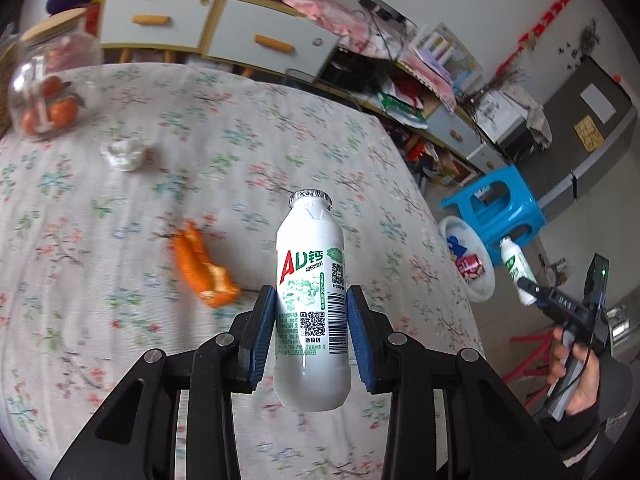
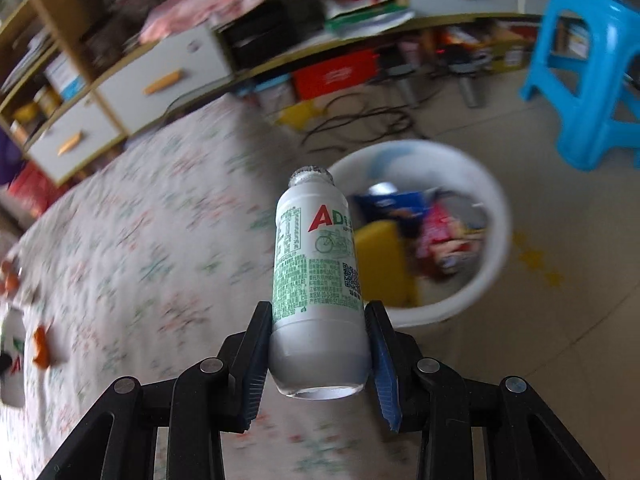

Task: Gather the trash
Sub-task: 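Carry both bottles to the bin and open the right tool to drop its bottle, then open the left tool to drop the white AD bottle into the bin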

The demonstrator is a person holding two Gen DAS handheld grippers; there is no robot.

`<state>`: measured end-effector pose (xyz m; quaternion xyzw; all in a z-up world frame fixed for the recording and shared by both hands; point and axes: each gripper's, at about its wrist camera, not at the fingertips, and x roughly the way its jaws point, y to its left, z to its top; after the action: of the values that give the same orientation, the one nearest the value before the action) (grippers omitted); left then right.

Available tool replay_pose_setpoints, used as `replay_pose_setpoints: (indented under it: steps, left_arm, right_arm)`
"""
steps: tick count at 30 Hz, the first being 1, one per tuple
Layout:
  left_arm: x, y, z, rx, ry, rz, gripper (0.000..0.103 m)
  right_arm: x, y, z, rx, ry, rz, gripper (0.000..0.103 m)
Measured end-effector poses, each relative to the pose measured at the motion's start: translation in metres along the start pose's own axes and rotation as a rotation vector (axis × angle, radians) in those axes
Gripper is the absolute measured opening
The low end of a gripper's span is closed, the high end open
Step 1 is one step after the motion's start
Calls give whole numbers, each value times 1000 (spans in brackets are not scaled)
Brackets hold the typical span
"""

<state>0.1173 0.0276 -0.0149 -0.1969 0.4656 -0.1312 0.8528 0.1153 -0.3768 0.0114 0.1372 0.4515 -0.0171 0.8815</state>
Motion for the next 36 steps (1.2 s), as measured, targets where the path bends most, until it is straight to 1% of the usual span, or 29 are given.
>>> replay_pose_setpoints:
  steps: [4,8,9,11,14,18,25,32,36]
  left_arm:
    - [12,-30,-1,49,1,-21,38]
    - [19,-58,1,96,1,-44,38]
    - [21,-65,2,106,-2,-51,38]
    - [27,-76,5,126,1,-62,38]
    - [43,-98,9,153,21,-72,38]
    - [71,-133,14,193,52,-103,38]
    - [128,-194,21,273,114,-145,38]
    - [177,-237,26,329,143,-148,38]
    - [197,-259,29,363,148,-142,38]
  right_arm:
    - [1,-21,10,35,-21,-5,40]
    - [16,-35,22,61,-42,28,42]
    - [21,-39,24,69,-30,22,51]
    - [27,-45,24,88,-18,-2,60]
    - [25,-54,23,100,-8,-7,60]
    - [13,-65,18,94,-3,-4,61]
    - [-3,-77,7,55,-2,-51,62]
    - [-10,-95,8,83,-9,-69,65]
    - [-12,-105,9,113,-9,-76,66]
